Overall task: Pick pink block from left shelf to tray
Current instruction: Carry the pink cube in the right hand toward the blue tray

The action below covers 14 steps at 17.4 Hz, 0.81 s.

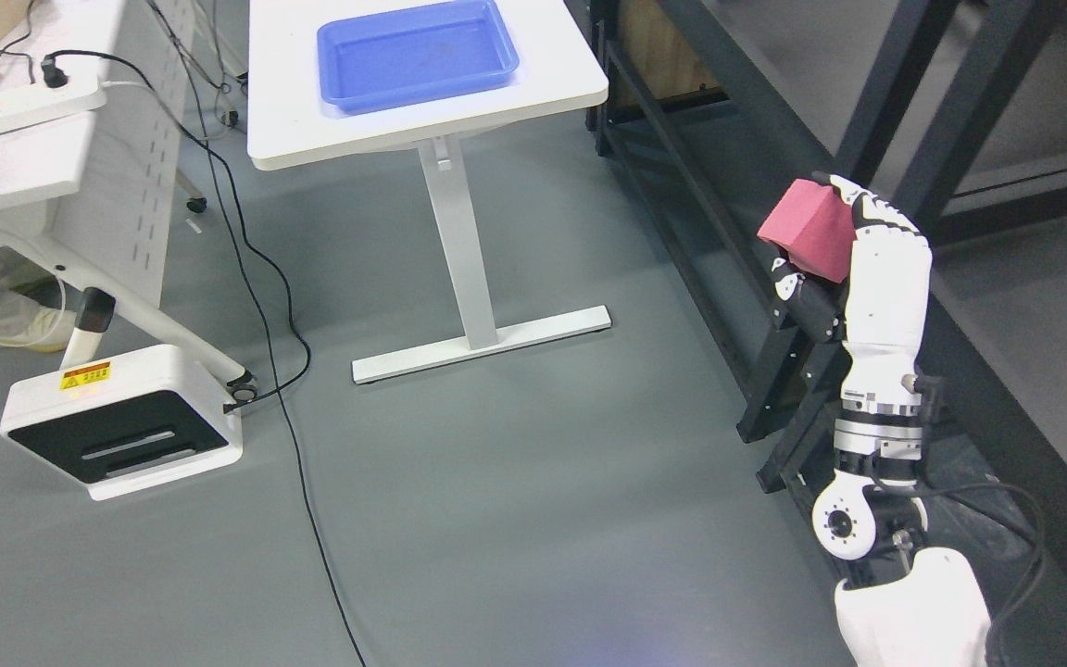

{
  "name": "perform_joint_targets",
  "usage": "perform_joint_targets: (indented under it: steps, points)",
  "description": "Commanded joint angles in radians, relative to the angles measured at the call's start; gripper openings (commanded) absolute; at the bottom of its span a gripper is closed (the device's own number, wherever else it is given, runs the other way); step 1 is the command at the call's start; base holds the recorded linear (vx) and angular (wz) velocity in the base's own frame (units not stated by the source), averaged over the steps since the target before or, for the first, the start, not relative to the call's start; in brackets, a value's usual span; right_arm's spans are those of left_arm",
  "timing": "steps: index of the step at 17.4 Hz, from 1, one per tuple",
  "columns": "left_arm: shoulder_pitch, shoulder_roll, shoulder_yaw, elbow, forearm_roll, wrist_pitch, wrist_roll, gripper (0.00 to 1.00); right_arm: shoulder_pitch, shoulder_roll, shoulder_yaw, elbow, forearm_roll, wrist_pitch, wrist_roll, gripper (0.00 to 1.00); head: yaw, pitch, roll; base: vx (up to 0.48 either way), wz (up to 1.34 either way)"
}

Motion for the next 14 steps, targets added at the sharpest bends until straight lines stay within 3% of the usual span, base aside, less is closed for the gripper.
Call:
perform_joint_targets:
  steps: [1, 9, 14]
  points:
    - [0.017, 0.017, 0.0, -0.017, 0.0, 0.0, 0.0, 1.0, 0.004, -0.017, 0.012, -0.005, 0.001, 0.0, 0.045, 0.05, 0.0, 0.0, 0.0, 0.056, 0.4]
    - [0.017, 0.017, 0.0, -0.017, 0.0, 0.0, 0.0, 1.0, 0.013, -0.017, 0.051, -0.004, 0.009, -0.001, 0.063, 0.05, 0.0, 0.0, 0.0, 0.096, 0.49]
    - [0.017, 0.017, 0.0, -0.017, 0.0, 0.0, 0.0, 1.0, 0.012, -0.017, 0.06, 0.003, 0.018, -0.001, 0.158, 0.06, 0.0, 0.0, 0.0, 0.179, 0.28]
